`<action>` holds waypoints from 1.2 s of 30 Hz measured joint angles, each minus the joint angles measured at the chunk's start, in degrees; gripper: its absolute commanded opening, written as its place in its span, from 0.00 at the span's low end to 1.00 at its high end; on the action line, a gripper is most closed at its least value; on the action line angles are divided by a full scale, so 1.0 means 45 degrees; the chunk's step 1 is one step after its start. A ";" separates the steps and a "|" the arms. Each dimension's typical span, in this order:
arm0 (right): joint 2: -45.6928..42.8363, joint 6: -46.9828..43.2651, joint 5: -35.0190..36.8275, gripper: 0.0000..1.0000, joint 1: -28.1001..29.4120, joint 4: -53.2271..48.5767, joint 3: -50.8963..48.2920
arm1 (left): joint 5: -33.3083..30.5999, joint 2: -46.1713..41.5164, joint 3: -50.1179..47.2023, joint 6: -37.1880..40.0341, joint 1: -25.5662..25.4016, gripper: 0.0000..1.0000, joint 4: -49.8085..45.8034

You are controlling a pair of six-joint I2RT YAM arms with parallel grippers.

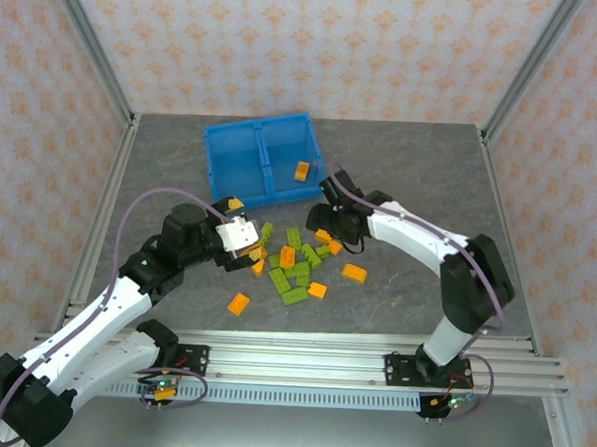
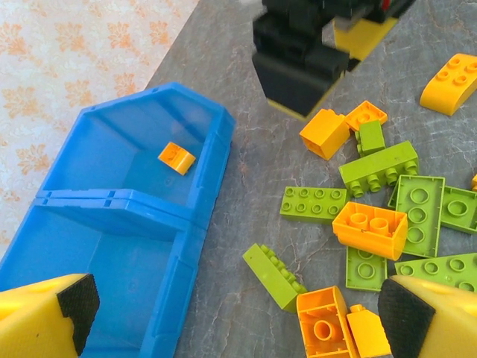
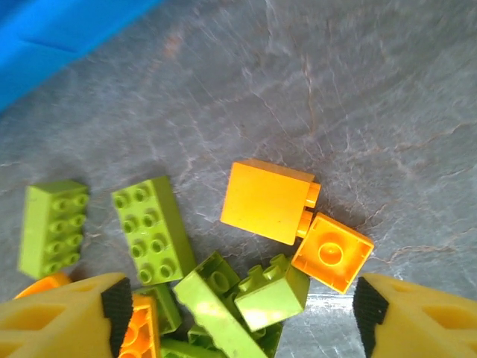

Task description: Sort the legos into containers by color

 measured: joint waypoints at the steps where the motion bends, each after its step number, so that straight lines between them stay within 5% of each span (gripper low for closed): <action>1: 0.0345 0.0058 -0.0015 0.82 0.0000 -0.0019 0.0117 | 0.0010 0.0000 0.0000 0.0092 -0.0010 0.99 -0.0039; 6: 0.1802 0.0180 0.0117 0.78 0.0000 -0.0010 0.0850 | 0.0034 0.0000 0.0000 0.0602 -0.0248 1.00 -0.0379; 22: 0.2749 0.0180 0.1258 0.37 0.0005 0.0039 0.0884 | 0.0039 0.0000 0.0000 0.1137 -0.0359 1.00 -0.0578; 36: -0.2127 -0.2346 0.3055 0.35 0.1394 0.0690 0.1132 | -0.0165 -0.0005 0.0000 0.0510 -0.0359 1.00 -0.0544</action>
